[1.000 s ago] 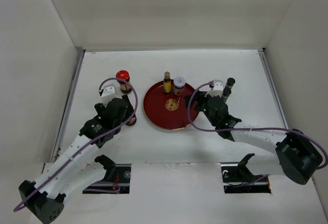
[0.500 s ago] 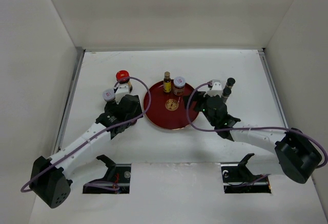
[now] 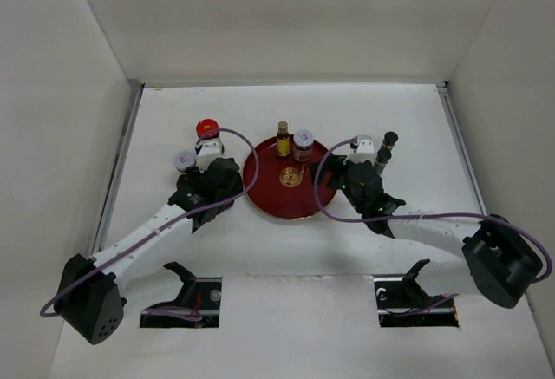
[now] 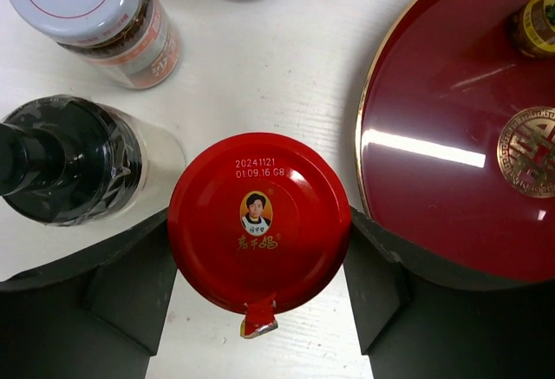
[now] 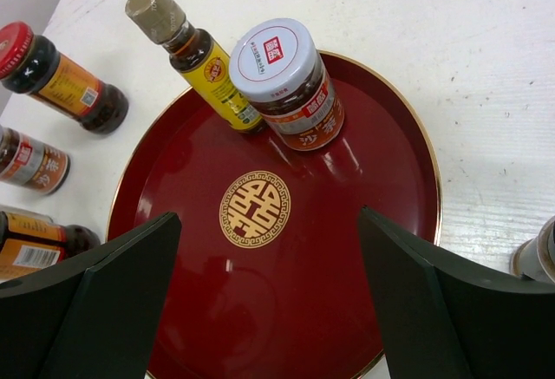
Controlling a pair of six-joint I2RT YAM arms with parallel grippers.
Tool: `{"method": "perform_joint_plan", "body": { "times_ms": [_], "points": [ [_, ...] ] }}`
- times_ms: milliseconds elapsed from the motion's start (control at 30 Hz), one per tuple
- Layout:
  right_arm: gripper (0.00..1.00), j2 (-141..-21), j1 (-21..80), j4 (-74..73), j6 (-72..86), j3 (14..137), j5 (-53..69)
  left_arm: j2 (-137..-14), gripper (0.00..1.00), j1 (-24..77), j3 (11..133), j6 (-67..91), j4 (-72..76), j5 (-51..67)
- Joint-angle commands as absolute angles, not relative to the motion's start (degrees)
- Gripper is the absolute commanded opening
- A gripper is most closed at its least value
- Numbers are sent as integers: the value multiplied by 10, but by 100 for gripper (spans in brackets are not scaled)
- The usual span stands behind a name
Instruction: Organize the condiment bottles
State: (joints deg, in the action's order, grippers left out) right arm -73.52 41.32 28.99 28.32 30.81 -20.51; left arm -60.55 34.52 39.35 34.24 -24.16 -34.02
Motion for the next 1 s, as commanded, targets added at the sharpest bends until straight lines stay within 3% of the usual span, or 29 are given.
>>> {"method": "perform_joint_plan", "body": {
  "times_ms": [0,67,167,267,633,967],
  "points": [
    [89,-736,417,316,284,330,-200,-620,67,349,385,334,-211,-362],
    [89,-736,417,315,280,331,-200,-623,61,355,384,333,-206,-376],
    [89,-734,417,319,282,329,-200,-618,37,360,388,330,-203,-390],
    [89,-732,417,314,281,330,-198,-592,27,363,398,322,-208,-406],
    [88,-736,417,315,286,330,-192,-542,23,389,505,273,-215,-438],
    [89,-719,414,323,289,321,-193,-708,23,430,596,236,-75,-394]
  ]
}}
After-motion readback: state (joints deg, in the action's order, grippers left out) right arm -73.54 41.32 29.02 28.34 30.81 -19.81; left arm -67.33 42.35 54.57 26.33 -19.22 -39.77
